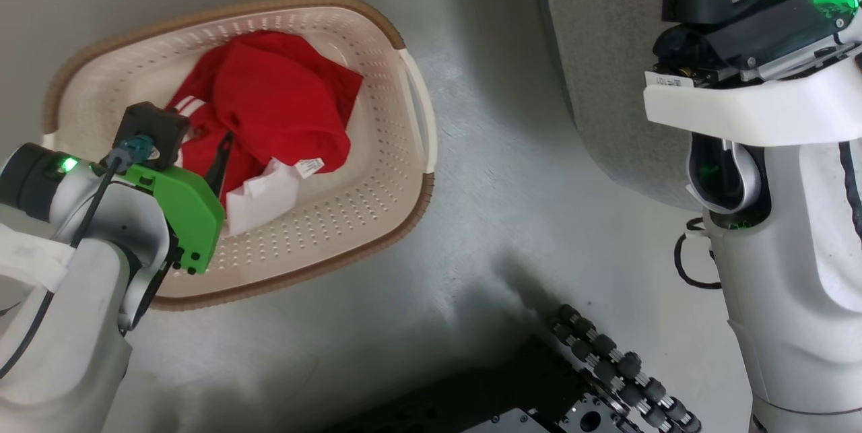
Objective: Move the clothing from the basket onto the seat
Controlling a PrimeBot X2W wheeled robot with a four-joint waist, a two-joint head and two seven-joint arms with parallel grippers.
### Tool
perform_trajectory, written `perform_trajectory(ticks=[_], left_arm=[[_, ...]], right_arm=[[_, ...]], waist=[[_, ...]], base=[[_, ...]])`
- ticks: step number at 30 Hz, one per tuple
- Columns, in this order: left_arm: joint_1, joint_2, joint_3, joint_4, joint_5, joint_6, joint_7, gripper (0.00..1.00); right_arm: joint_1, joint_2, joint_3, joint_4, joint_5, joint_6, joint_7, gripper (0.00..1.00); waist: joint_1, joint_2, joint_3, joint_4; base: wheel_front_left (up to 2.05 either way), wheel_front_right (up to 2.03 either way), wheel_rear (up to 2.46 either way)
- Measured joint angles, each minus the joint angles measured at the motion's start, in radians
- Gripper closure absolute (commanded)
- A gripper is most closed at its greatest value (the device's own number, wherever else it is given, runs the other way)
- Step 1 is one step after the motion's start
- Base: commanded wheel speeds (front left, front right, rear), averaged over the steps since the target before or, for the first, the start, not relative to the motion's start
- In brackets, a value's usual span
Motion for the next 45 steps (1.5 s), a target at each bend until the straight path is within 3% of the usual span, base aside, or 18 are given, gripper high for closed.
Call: perform_trajectory(ticks=[15, 24, 25, 26, 32, 38, 45], left_arm=[[-0.006, 0.047, 0.030, 0.016, -0.004, 0.003, 0.053, 0.00], [-0.026, 0.054, 0.032, 0.041, -0.008, 0.003, 0.053, 0.00], [-0.027, 0.054, 0.031, 0.043, -0.008, 0.003, 0.053, 0.56], [-0.028, 0.054, 0.031, 0.044, -0.009, 0.002, 0.052, 1.00], [-0.039, 0.039, 0.016, 0.057, -0.013, -0.003, 0.003, 1.00], [-0.040, -0.053, -0.007, 0.061, -0.056, -0.011, -0.106, 1.00], [-0.040, -0.108, 0.013, 0.056, -0.081, -0.011, -0.248, 1.00]], right_arm=[[-0.037, 0.002, 0.048, -0.021, 0.125, -0.075, 0.000, 0.00], [-0.037, 0.006, 0.062, -0.015, 0.130, -0.083, 0.000, 0.00], [-0.037, 0.006, 0.063, -0.014, 0.130, -0.084, 0.000, 0.00], [-0.037, 0.006, 0.064, -0.013, 0.130, -0.085, 0.000, 0.00], [-0.037, 0.007, 0.074, 0.015, 0.128, -0.090, 0.000, 0.00], [-0.037, 0.007, 0.042, 0.060, 0.064, -0.090, 0.000, 0.00], [-0.023, 0.007, -0.020, 0.083, -0.016, -0.077, 0.000, 0.00]], waist=[[0.0000, 0.0000, 0.126, -0.114], [0.0000, 0.0000, 0.156, -0.141], [-0.0001, 0.0000, 0.157, -0.142], [-0.0001, 0.0000, 0.157, -0.143], [-0.0001, 0.0000, 0.146, -0.152], [-0.0001, 0.0000, 0.097, -0.141], [-0.0001, 0.0000, 0.023, -0.086]], base=[[0.00, 0.00, 0.00], [0.00, 0.00, 0.00], [0.00, 0.00, 0.00], [0.00, 0.00, 0.00], [0.00, 0.00, 0.00], [0.00, 0.00, 0.00], [0.00, 0.00, 0.00]])
